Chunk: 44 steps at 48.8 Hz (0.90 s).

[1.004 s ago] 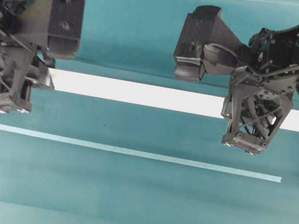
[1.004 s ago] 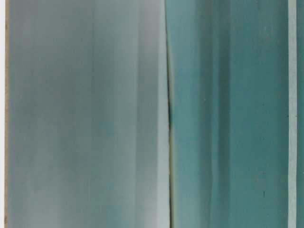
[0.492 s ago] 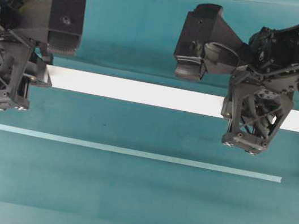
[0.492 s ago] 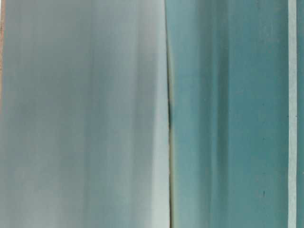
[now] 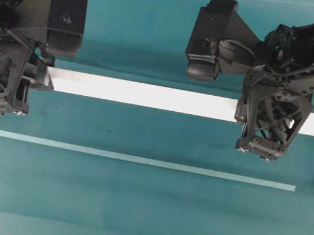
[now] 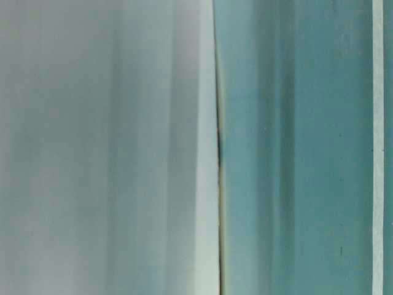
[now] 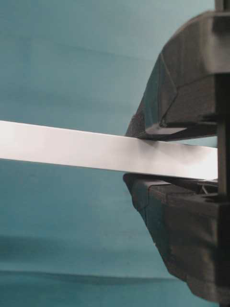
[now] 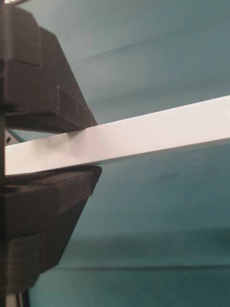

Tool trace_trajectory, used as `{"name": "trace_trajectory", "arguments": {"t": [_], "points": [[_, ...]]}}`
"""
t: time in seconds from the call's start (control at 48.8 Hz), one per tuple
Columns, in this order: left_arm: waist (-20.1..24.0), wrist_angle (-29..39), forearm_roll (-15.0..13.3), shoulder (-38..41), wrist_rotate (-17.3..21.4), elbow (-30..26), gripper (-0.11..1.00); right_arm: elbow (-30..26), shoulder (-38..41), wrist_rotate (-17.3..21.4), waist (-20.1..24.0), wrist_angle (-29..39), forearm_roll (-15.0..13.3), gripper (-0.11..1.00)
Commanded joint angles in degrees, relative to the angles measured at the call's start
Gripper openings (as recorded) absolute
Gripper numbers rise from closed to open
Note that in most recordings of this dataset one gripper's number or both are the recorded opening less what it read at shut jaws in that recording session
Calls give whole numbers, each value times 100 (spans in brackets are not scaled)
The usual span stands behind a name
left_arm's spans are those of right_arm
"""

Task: Lift a wooden board with both hands.
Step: 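Lift the white board upward with both grippers together, then lower the held board back down onto the table with both grippers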

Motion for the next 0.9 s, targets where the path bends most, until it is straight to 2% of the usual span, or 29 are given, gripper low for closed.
{"name": "trace_trajectory", "arguments": {"t": [0.0,0.369,0.594,0.758,0.881], "points": [[-26,-44,26,-26,-35,-211,18,-167,-18,141,-18,-70,-9,22],[-18,-105,26,-26,-44,-70,18,79,26,123,-18,-97,-70,22],[-9,-360,26,0,-53,519,18,554,79,132,26,-290,-79,22],[-9,-765,26,53,-220,976,18,949,88,114,44,-729,-79,22],[-26,-1125,26,70,-299,1362,18,1477,88,97,44,-1187,-79,22]]}}
